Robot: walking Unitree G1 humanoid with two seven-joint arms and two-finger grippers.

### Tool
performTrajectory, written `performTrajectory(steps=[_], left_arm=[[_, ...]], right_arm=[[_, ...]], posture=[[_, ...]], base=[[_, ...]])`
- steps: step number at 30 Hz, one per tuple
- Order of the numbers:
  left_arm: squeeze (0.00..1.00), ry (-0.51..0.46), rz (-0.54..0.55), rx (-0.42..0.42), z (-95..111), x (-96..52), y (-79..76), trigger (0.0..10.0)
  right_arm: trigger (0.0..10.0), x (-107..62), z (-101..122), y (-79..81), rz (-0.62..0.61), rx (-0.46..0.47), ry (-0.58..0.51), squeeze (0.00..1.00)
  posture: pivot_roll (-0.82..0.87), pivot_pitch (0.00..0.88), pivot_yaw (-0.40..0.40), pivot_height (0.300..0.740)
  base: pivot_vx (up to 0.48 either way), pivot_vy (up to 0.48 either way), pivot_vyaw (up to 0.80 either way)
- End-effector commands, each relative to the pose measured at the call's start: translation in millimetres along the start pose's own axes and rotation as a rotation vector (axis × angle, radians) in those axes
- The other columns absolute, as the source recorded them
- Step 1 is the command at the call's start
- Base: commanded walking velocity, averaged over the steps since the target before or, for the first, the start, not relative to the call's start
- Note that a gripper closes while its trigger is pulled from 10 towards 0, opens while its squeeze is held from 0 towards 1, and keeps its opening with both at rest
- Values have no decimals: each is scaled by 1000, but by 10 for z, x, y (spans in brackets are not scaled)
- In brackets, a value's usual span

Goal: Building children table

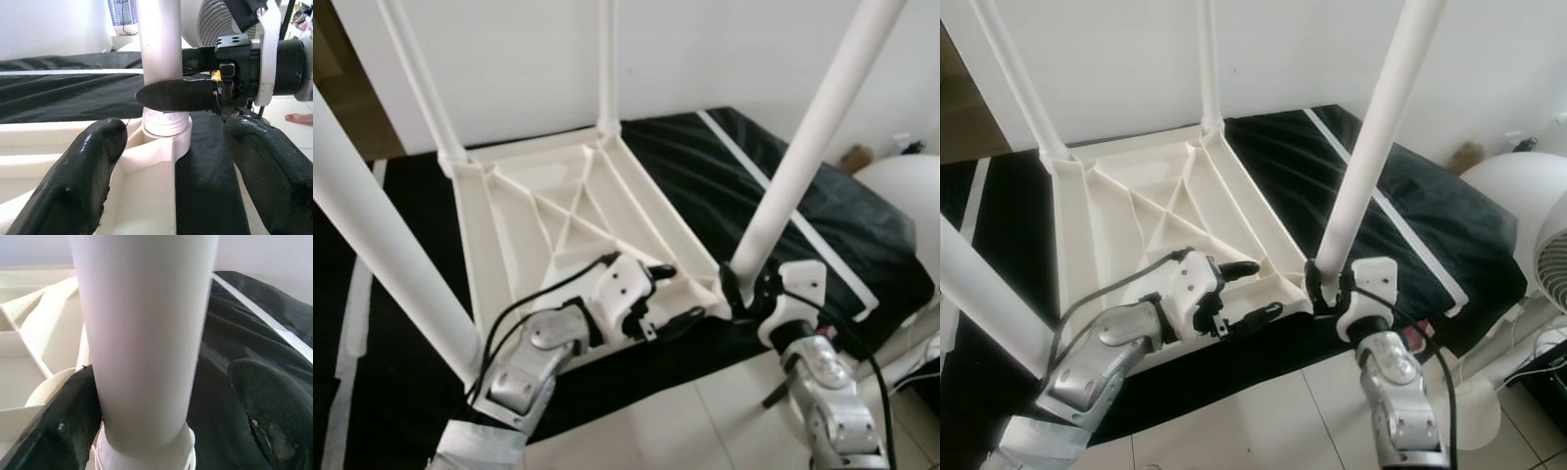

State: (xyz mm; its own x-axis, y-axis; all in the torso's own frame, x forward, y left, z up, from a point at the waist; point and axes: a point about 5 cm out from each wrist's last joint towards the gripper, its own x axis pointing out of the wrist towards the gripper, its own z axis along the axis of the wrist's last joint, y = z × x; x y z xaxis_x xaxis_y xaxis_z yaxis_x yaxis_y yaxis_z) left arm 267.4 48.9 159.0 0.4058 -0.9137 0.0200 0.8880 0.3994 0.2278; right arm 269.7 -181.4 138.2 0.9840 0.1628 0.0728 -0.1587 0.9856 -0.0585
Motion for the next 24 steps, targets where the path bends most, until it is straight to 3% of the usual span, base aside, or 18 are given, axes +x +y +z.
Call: performTrajectory(steps=[1, 8, 13, 14, 15, 16, 24], left_arm=[[0, 18, -27, 14, -26, 8, -6, 10000], [0, 17, -31, 31, -13, 33, -5, 10000], [0, 18, -26, 38, -12, 30, 0, 10000], [0, 25, -21, 49, -22, 26, 8, 10000], [0, 29, -17, 56, -28, 25, 13, 10000], [0, 33, -16, 61, -34, 23, 14, 10000], [0, 30, -9, 61, -33, 22, 20, 10000]], right_arm=[[10000, 26, -23, -15, 42, -5, 20, 0], [10000, 169, 59, 50, 234, -35, 18, 0], [10000, 177, 22, 33, 302, -58, 41, 0], [1843, 178, 13, 19, 310, -61, 43, 0], [1843, 177, 8, 7, 315, -64, 45, 0], [0, 178, 4, -4, 314, -62, 47, 0], [0, 164, -48, -29, 295, -38, 75, 0]], posture=[[-99, 44, -3, 740], [-92, 42, -4, 740], [-83, 40, -9, 740], [-82, 40, -9, 740], [-79, 40, -13, 740], [-79, 40, -13, 740], [-79, 44, -19, 740]], base=[[0, 0, 0], [0, 0, 0], [0, 0, 0], [0, 0, 0], [0, 0, 0], [0, 0, 0], [0, 0, 0]])
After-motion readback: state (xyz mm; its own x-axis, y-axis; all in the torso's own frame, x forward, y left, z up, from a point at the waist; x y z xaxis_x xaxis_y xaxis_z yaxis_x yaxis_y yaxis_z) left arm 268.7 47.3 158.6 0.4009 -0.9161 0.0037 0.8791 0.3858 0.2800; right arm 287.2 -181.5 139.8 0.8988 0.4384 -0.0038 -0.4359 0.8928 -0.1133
